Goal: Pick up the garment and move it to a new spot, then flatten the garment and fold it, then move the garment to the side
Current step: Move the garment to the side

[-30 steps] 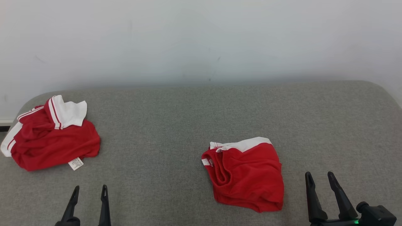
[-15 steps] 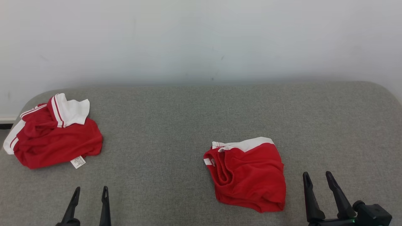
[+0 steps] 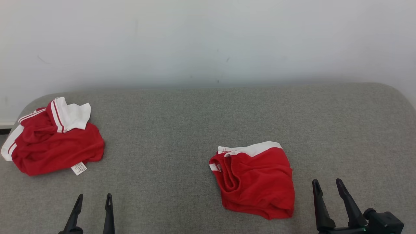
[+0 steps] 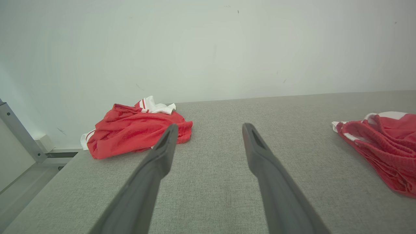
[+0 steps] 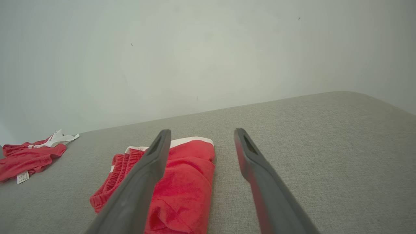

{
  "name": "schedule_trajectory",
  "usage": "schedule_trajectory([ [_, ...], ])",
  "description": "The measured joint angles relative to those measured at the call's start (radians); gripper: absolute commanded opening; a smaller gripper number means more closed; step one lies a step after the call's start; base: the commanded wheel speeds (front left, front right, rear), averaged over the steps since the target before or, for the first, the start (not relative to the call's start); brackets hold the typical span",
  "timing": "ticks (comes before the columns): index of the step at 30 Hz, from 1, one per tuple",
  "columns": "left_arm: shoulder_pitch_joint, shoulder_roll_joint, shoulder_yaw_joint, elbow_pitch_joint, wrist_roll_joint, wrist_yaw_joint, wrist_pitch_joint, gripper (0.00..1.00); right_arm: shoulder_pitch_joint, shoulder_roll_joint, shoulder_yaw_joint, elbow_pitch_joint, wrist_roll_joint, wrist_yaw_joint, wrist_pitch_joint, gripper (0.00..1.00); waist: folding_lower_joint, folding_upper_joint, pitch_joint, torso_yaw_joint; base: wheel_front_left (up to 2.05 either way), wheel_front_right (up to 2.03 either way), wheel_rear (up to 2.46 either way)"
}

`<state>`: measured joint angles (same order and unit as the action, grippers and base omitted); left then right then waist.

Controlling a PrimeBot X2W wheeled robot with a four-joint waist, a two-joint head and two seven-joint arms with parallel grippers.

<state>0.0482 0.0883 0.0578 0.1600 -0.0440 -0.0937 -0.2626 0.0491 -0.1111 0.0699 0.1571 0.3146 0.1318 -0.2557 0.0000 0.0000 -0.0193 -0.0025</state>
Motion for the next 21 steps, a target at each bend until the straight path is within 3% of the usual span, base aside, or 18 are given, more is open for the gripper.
schedule_trajectory([
  [12,-0.003,0.0,-0.001,0.004,0.0,0.005,0.0,1.0,-0.118,-0.017,0.02,0.019,-0.028,0.0,0.035,1.0,0.0,0.0,0.011,0.001,0.0,0.0,0.0],
  [21,-0.05,-0.004,-0.035,0.012,0.003,0.0,0.0,1.0,-0.3,-0.037,0.009,0.153,-0.053,0.0,0.183,1.0,0.0002,0.0001,0.046,0.033,0.0,0.0,0.0],
])
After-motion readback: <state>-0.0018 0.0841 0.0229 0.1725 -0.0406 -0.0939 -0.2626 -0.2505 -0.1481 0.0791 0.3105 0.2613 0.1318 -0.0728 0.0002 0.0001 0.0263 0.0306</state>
